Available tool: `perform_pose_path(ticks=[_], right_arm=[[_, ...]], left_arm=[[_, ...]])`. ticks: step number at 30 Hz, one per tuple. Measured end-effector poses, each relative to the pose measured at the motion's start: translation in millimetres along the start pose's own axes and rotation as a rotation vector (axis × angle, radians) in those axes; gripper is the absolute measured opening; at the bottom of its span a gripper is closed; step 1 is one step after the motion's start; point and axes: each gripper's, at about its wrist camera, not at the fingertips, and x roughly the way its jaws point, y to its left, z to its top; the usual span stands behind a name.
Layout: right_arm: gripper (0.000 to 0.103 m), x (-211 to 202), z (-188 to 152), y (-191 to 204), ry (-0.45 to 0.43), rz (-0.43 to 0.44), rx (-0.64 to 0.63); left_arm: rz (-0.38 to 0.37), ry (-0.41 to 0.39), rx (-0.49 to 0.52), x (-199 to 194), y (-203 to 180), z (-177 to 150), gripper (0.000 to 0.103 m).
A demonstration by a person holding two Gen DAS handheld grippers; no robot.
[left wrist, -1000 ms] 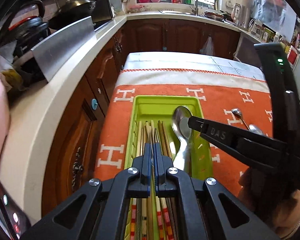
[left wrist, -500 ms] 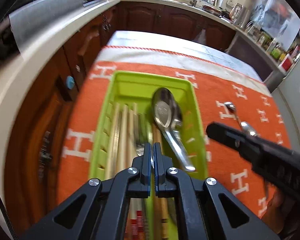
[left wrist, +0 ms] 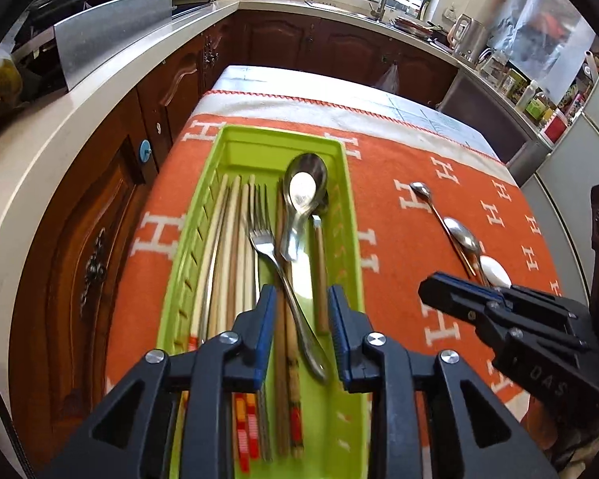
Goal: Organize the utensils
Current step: 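Grasp the white ceramic spoon by its handle with the right tool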
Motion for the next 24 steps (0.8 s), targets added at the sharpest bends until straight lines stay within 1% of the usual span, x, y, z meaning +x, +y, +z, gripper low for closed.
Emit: perform_pose_path(ticks=[1,3,4,6,11,14,17,20,24], right_arm=[[0.007,-2.8,-2.6,-0.7,-0.002,-0.003,-0.001],[0.007,-9.3,-8.6,-3.5,-0.004,-0.009,-0.002],[0.007,-11.7,-11.0,-5.0,-0.003,-0.013,0.001],[0.007,-18.5,-15.0,-10.0,0.001,-0.018,0.013],[0.007,-39.1,-23.7,-25.6,-0.020,-0.036,0.029],[0.007,-52.4,-28.8,-35.1,-0.038,-0.053,0.030],[0.007,-64.8,-33.5,-45.7,-0.059,-0.070,0.033],[0.007,-75.4,-38.0,-58.9,-0.073,-0.094,0.041],[0.007,-84.9,-44.0,-75.6,-0.087,-0.134,0.050]], left_arm=[[-0.007,0.000,0.002,-3.8,-3.1,-3.6,0.027],[-0.009,-0.005,0.010,-9.7,-8.1,-7.9,0.037],[-0.003,-0.012,0.015,-13.3,-11.7,-10.0,0.040],[-0.012,-0.036,0.025,-22.5,-20.2,-14.5,0.049],[-0.036,-0.070,0.041,-37.8,-41.9,-18.9,0.050],[-0.061,-0.082,0.067,-45.2,-60.4,-20.6,0.058],[-0.073,-0.089,0.105,-47.7,-77.5,-20.8,0.060],[-0.102,-0.080,0.134,-45.6,-96.2,-21.1,0.060],[-0.151,-0.045,0.148,-34.3,-116.4,-23.0,0.060]])
